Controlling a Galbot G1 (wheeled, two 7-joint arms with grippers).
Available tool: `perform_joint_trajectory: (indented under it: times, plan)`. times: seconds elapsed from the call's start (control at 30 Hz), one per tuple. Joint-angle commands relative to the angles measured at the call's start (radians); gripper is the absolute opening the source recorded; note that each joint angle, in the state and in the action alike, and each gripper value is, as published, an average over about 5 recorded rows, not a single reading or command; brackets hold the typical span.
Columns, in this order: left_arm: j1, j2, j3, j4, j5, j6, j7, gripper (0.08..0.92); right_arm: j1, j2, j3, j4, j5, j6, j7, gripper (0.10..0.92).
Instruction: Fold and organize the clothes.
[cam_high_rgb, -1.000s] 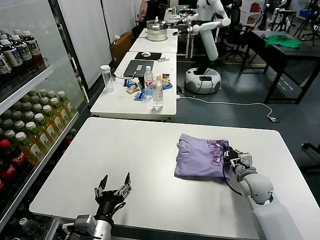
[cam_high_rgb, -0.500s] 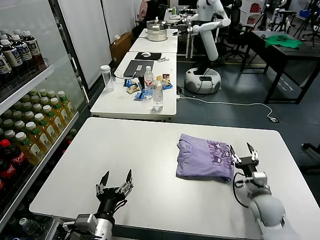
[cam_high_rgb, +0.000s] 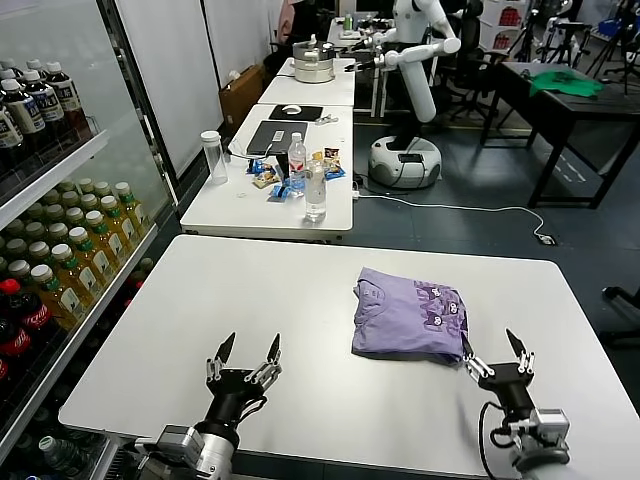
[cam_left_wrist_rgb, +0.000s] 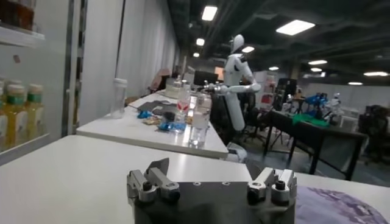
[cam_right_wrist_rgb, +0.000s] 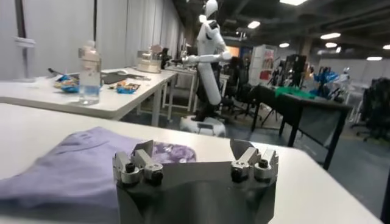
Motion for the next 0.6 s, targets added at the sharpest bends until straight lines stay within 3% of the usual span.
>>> perform_joint_trajectory:
  times: [0.03,0.27,0.6]
  plan:
    - [-0.007,0.004,0.01,0.005,0.01,-0.007,0.061,0.823,-0.139,0.056,0.03,0.121,-0.009,0.008,-0.024,0.823]
    - [-0.003,0.003,0.02,0.011,0.033,-0.012,0.076,0.823,-0.127,0.061,0.009,0.12,-0.107,0.068,-0.003,0.823]
    - [-0.008,0.002,0.015,0.015,0.05,-0.022,0.09,0.823,-0.123,0.068,-0.015,0.129,-0.125,0.082,0.03,0.823]
